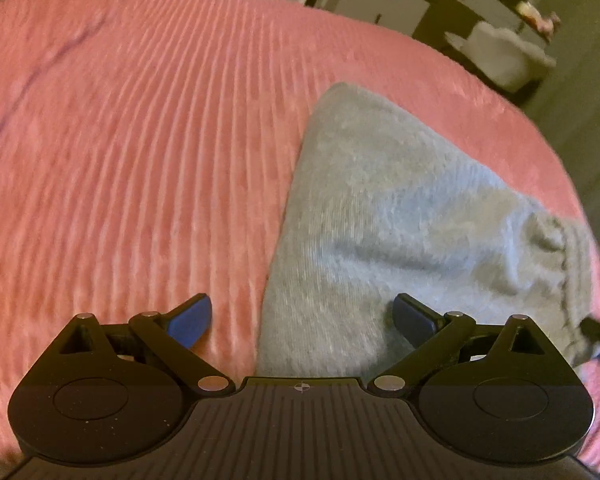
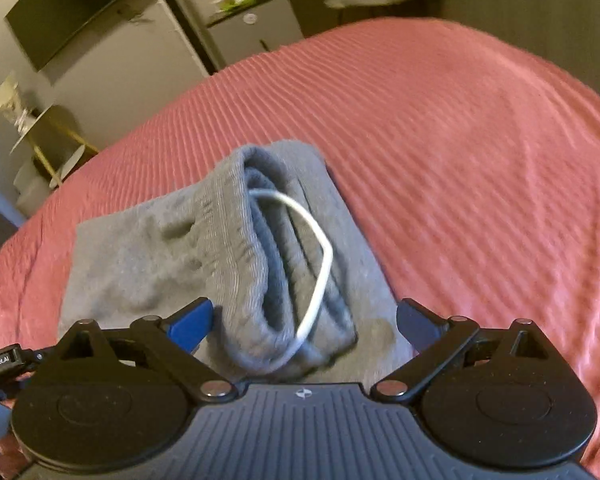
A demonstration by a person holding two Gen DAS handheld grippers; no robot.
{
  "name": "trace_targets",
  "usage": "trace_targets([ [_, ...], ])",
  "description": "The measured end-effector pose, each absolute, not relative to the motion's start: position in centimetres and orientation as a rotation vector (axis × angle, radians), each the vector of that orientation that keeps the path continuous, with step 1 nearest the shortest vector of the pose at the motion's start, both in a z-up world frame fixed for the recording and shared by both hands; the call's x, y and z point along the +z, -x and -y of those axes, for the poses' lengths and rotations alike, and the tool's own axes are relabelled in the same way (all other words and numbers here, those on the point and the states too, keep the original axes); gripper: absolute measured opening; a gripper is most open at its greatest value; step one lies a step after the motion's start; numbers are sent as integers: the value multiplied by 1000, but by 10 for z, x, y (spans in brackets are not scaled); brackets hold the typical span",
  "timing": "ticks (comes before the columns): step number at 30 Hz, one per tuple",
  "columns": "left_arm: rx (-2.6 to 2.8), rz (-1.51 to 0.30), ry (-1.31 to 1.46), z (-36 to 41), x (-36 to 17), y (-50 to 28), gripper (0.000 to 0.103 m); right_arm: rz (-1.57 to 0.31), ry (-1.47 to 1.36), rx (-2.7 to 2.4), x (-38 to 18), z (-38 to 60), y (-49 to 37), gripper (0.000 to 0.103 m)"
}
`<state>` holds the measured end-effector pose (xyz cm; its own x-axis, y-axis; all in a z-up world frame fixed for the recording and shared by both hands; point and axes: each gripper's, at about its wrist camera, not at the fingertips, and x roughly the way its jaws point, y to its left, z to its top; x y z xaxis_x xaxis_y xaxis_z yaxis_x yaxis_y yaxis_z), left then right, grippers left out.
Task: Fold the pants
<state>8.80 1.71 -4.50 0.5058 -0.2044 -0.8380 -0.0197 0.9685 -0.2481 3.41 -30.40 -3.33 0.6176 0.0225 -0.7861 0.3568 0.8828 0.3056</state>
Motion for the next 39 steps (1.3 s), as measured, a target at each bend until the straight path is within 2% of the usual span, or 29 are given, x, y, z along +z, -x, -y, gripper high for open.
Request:
trace_targets([
  [8, -127, -1049, 119, -1, -49, -97, 100, -871, -491, -62, -58, 323, -50, 98],
  [25, -357, -1170, 329, -30, -72, -148, 100, -859, -598, 190, -84, 360, -61, 98],
  [30, -424, -1180, 293, -24, -75, -158, 100, -883, -625, 253, -87, 368, -68, 99],
  [39, -565, -1190, 362, -20, -90, -187, 103, -915, -834, 338, -98, 401, -77, 99],
])
